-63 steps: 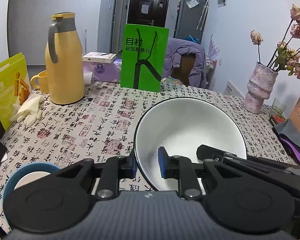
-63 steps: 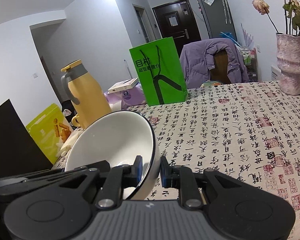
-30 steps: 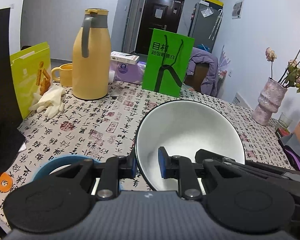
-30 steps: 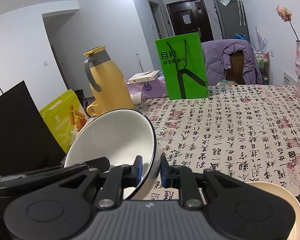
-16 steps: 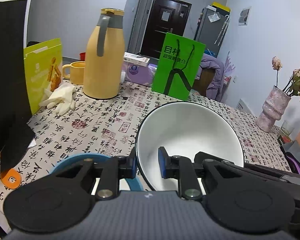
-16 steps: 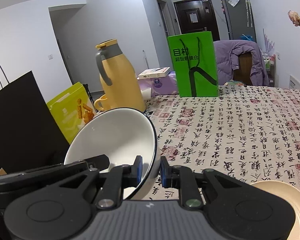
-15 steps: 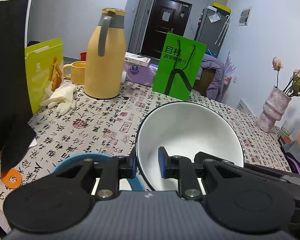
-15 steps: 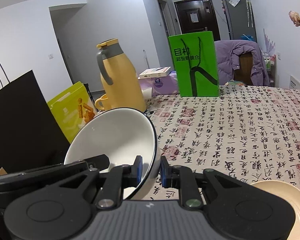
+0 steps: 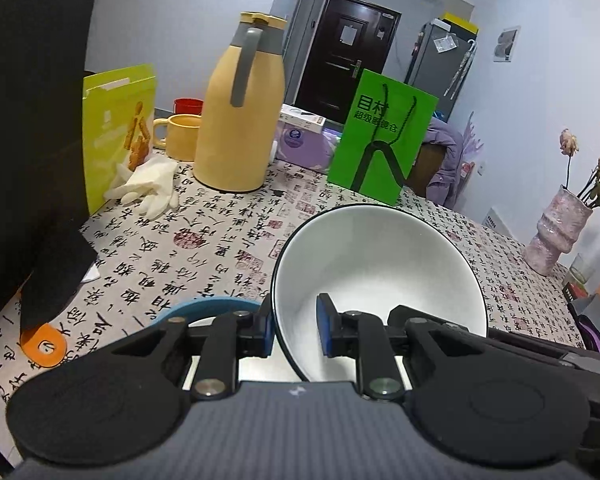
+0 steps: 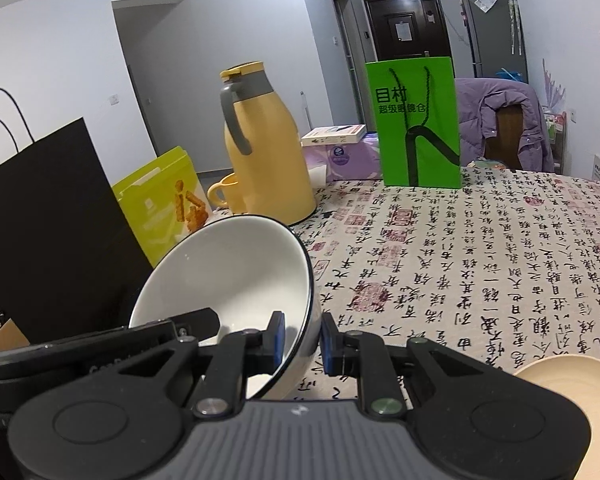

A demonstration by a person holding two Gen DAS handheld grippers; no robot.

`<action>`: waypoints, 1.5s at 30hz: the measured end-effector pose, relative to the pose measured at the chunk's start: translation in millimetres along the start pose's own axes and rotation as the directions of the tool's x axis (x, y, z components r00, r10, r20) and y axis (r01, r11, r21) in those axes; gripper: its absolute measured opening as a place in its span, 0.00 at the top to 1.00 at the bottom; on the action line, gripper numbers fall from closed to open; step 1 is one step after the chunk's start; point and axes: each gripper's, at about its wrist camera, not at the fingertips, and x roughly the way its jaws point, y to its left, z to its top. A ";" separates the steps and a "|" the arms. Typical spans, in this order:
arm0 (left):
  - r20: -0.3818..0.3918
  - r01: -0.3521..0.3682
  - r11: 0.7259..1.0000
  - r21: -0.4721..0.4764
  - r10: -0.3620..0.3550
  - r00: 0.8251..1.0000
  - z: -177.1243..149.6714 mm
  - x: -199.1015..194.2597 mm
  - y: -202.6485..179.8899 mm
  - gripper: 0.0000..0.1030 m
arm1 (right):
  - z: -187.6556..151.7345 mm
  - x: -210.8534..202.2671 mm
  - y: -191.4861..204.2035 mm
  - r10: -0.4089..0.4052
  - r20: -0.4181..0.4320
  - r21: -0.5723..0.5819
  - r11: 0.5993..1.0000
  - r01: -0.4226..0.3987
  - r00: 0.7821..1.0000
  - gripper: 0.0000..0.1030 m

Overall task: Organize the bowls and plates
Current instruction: 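Carry the white bowl with both grippers toward the blue bowl stack, then lower the white bowl into the blue bowl with both grippers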

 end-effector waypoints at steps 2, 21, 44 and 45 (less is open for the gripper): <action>-0.002 -0.003 1.000 -0.005 0.003 1.000 -0.6 0.1 3.5 0.80 | -1.4 1.6 2.8 0.004 -0.004 -0.002 1.000 -0.004 1.000 0.83; -0.024 -0.024 0.999 -0.042 0.023 0.999 -7.8 5.5 30.8 0.80 | -10.4 22.0 18.6 0.027 -0.050 -0.012 1.000 -0.028 0.998 0.83; -0.071 -0.066 0.995 -0.076 0.060 0.996 -23.6 20.8 63.8 0.81 | -25.7 57.4 36.0 0.048 -0.134 -0.039 0.998 -0.053 0.990 0.83; -0.072 -0.067 0.995 -0.074 0.062 0.996 -24.7 21.1 64.7 0.81 | -26.7 58.4 36.4 0.049 -0.136 -0.039 0.998 -0.054 0.990 0.83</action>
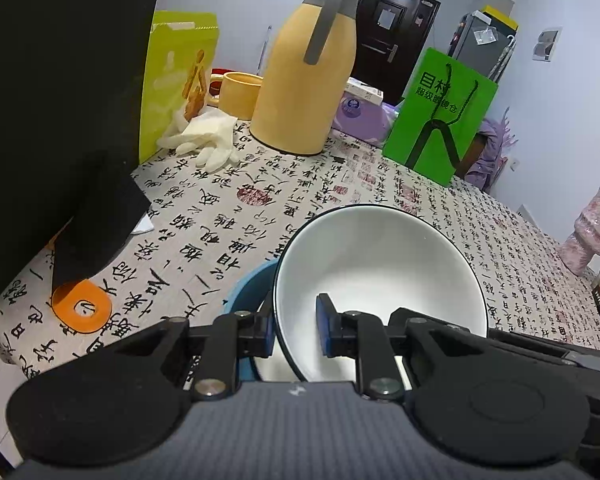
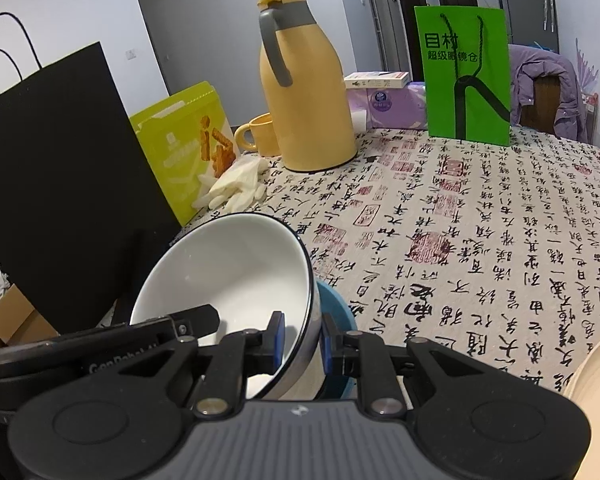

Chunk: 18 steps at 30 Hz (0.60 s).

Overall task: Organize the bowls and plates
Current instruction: 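Lower the white bowl into the blue bowl with both grippers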

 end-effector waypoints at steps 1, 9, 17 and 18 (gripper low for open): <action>-0.001 -0.002 1.000 0.003 0.002 1.000 -0.8 0.6 0.2 0.81 | -0.7 1.1 0.2 0.000 -0.001 -0.001 1.000 0.000 1.000 0.83; -0.011 -0.006 1.000 0.010 0.006 1.000 -5.2 4.2 3.9 0.81 | -4.8 9.9 1.9 -0.008 -0.016 -0.016 1.000 0.008 1.000 0.83; -0.001 -0.014 0.999 0.033 0.014 1.000 -6.7 1.3 1.8 0.81 | -7.5 11.1 2.1 -0.007 -0.010 -0.033 0.999 0.007 1.000 0.83; -0.002 -0.015 0.999 0.035 0.015 1.000 -6.7 1.1 1.4 0.81 | -7.9 10.9 1.8 -0.005 -0.009 -0.032 0.999 0.005 1.000 0.83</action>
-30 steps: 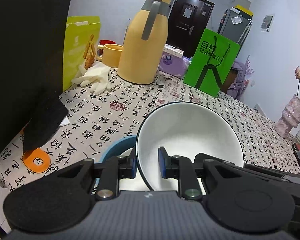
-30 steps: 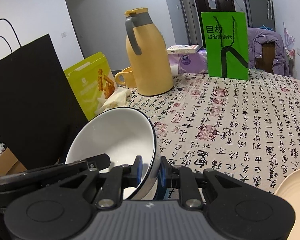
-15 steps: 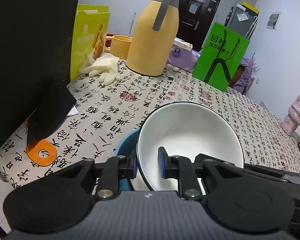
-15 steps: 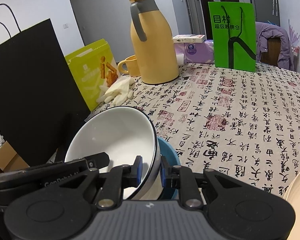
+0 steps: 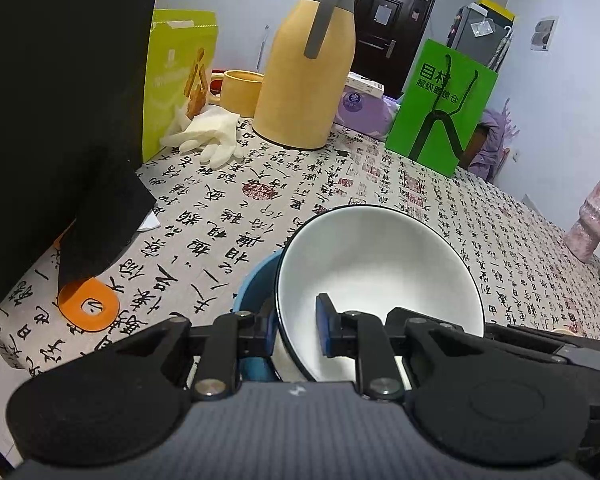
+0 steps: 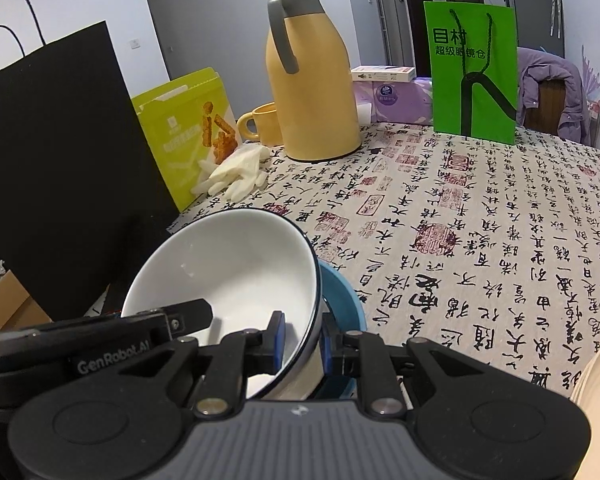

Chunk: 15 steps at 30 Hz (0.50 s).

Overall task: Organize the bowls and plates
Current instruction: 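Lower the white bowl into the blue bowl with both grippers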

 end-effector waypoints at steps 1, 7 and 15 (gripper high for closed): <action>-0.001 -0.002 1.000 0.004 0.002 1.000 -0.1 -0.1 -0.5 0.81 | -0.1 0.0 -0.5 0.002 0.002 0.001 1.000 -0.002 1.000 0.83; -0.011 0.003 1.000 0.009 -0.002 1.000 1.2 0.3 0.7 0.82 | -1.3 -0.8 -3.3 0.016 0.009 0.017 1.000 -0.016 1.000 0.84; -0.022 -0.008 0.999 0.037 0.009 1.000 1.3 0.0 0.7 0.88 | -2.3 -0.9 -4.7 0.022 0.010 0.025 0.999 -0.022 1.000 0.84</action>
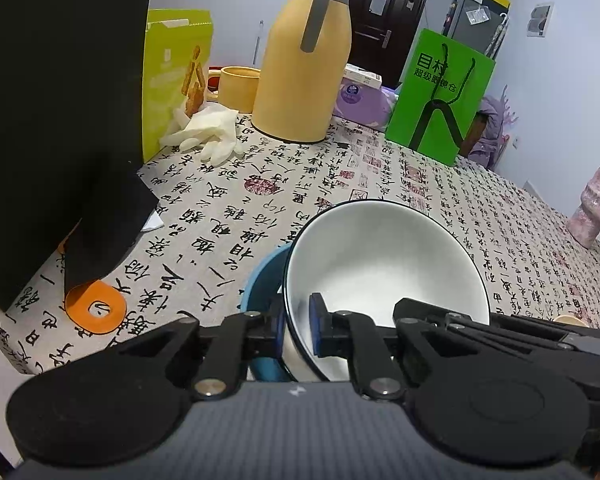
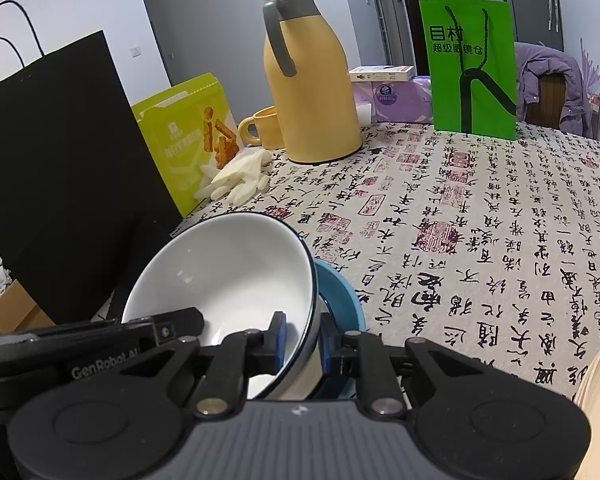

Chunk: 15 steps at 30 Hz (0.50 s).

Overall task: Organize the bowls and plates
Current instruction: 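Lower the white bowl into the blue bowl with both grippers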

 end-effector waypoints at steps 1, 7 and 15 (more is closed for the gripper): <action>0.001 -0.002 1.000 0.004 0.002 1.000 -0.2 -0.1 -0.5 0.88 | -0.2 0.0 0.0 0.001 0.001 0.000 1.000 -0.001 1.000 0.84; -0.007 0.005 1.000 0.008 -0.005 1.000 0.2 1.3 0.4 0.88 | 0.6 0.6 -4.7 0.022 -0.007 0.032 0.999 -0.022 1.000 0.84; -0.016 0.008 1.000 0.005 -0.008 1.000 0.0 3.2 0.6 0.88 | 0.7 0.3 -12.4 0.064 -0.018 0.098 0.993 -0.062 0.998 0.83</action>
